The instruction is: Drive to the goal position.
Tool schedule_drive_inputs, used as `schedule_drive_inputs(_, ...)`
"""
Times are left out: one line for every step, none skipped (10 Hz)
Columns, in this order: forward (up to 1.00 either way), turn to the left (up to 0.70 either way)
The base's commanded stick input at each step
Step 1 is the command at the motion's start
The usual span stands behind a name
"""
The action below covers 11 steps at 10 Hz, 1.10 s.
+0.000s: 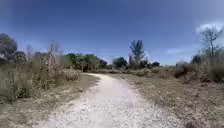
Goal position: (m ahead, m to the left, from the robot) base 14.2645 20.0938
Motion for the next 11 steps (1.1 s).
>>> schedule_drive_inputs(0.70, -0.08)
schedule_drive_inputs(0.70, 0.00)
schedule_drive_inputs(0.70, 0.00)
schedule_drive_inputs(0.70, 0.00)
schedule_drive_inputs(0.70, 0.00)
schedule_drive_inputs(0.70, 0.00)
schedule_drive_inputs(0.70, 0.00)
schedule_drive_inputs(0.70, 0.00)
schedule_drive_inputs(0.70, 0.00)
schedule_drive_inputs(0.70, 0.00)
schedule_drive_inputs(0.70, 0.00)
